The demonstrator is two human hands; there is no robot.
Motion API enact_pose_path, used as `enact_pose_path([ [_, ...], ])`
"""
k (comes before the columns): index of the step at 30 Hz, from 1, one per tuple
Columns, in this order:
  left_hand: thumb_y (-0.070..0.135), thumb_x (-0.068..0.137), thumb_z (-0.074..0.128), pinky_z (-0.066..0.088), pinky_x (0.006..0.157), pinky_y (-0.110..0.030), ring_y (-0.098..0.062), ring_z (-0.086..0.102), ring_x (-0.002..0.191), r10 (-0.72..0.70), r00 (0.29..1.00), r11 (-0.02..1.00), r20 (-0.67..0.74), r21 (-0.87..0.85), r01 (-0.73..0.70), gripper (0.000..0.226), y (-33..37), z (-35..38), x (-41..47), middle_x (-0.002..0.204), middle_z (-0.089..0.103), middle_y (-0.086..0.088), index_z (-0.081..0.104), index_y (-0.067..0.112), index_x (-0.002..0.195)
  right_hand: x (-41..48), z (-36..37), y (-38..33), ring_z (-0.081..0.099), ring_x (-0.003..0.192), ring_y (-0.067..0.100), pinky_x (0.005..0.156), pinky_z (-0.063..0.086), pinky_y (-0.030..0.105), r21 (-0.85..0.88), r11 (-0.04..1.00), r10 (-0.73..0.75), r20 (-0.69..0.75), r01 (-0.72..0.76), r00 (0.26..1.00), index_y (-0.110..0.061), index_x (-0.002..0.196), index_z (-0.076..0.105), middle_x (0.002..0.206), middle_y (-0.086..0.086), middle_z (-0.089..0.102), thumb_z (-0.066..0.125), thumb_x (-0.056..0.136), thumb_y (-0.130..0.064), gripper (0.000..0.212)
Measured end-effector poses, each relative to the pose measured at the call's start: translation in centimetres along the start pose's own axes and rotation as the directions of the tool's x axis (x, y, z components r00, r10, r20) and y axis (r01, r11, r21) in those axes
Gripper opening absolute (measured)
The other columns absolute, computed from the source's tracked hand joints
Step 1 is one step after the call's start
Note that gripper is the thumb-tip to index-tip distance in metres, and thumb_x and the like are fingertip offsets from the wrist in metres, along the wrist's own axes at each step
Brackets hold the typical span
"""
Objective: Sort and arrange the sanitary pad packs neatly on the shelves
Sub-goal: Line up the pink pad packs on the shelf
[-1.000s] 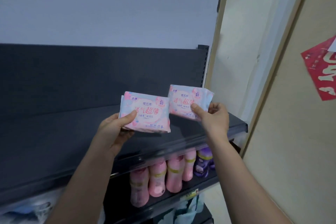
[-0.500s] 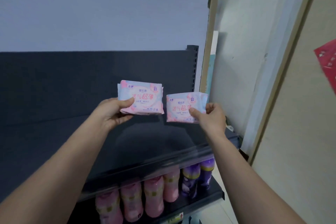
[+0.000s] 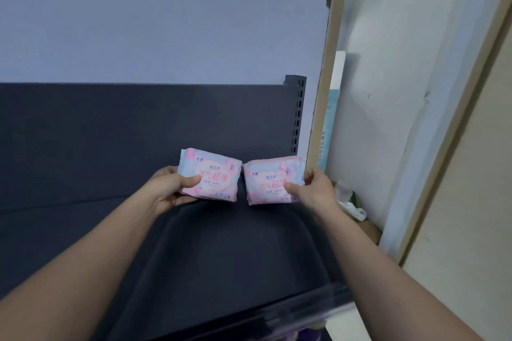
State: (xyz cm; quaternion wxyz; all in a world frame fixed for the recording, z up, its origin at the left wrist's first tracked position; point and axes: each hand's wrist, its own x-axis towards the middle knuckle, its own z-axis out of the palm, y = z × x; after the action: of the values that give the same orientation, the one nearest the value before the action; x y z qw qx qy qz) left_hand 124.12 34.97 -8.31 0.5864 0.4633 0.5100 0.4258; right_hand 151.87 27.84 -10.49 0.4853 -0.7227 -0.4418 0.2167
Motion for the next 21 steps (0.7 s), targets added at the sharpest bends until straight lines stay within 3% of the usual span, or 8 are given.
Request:
enact_pose_path([
  [3, 0.004, 0.085, 0.07, 0.05, 0.091, -0.044, -0.026, 0.065, 0.097, 0.015, 0.999, 0.994, -0.039, 0.111, -0.011, 0.032, -0.2, 0.0, 1.0, 0.107, 0.069, -0.012, 0.054, 0.008, 0.112, 1.8, 0.4, 0.1, 0.053, 0.088, 0.02, 0.068, 0.043, 0.03, -0.086, 0.995, -0.037, 0.059, 0.042, 0.998, -0.012, 0.102, 0.048, 0.098, 0.003, 0.055, 0.076, 0.081, -0.024, 0.036],
  [7, -0.006, 0.079, 0.071, 0.051, 0.095, -0.045, -0.029, 0.066, 0.1, 0.08, 0.996, 0.951, -0.032, 0.3, -0.067, 0.038, -0.8, 0.3, 1.4, 0.111, 0.069, -0.014, 0.058, 0.007, 0.112, 3.9, 1.1, 0.8, 0.058, 0.091, 0.023, 0.084, 0.051, 0.043, -0.15, 0.988, -0.021, 0.11, 0.038, 0.994, -0.015, 0.098, 0.049, 0.093, 0.003, 0.058, 0.074, 0.082, -0.031, 0.034],
  [10, -0.007, 0.072, 0.077, 0.053, 0.092, -0.047, -0.027, 0.068, 0.097, 0.124, 0.991, 0.922, -0.058, 0.376, -0.094, 0.039, -1.2, 1.1, 1.6, 0.104, 0.071, -0.01, 0.061, 0.01, 0.103, 4.9, 1.4, 1.1, 0.056, 0.088, 0.02, 0.08, 0.05, 0.038, -0.154, 0.985, -0.049, 0.161, 0.075, 0.986, -0.016, 0.096, 0.048, 0.085, -0.002, 0.054, 0.073, 0.083, -0.032, 0.032],
  [15, 0.003, 0.068, 0.081, 0.052, 0.087, -0.039, -0.021, 0.064, 0.095, 0.304, 0.917, 0.826, -0.257, 0.552, -0.119, 0.051, -1.6, 1.5, 1.9, 0.104, 0.067, -0.001, 0.056, 0.015, 0.112, 6.0, 1.8, 1.0, 0.058, 0.096, 0.019, 0.085, 0.048, 0.036, -0.166, 0.974, -0.109, 0.265, 0.156, 0.958, -0.018, 0.106, 0.052, 0.1, -0.002, 0.061, 0.073, 0.083, -0.034, 0.035],
  [21, 0.008, 0.074, 0.078, 0.04, 0.075, -0.027, -0.017, 0.056, 0.091, 0.407, 0.871, 0.719, -0.275, 0.684, -0.12, 0.051, -1.8, 2.0, 1.1, 0.103, 0.062, 0.001, 0.056, 0.012, 0.12, 6.6, 2.5, 0.6, 0.059, 0.098, 0.02, 0.076, 0.039, 0.027, -0.263, 0.923, -0.212, 0.261, 0.28, 0.942, -0.017, 0.111, 0.058, 0.108, 0.002, 0.065, 0.065, 0.088, -0.038, 0.032],
])
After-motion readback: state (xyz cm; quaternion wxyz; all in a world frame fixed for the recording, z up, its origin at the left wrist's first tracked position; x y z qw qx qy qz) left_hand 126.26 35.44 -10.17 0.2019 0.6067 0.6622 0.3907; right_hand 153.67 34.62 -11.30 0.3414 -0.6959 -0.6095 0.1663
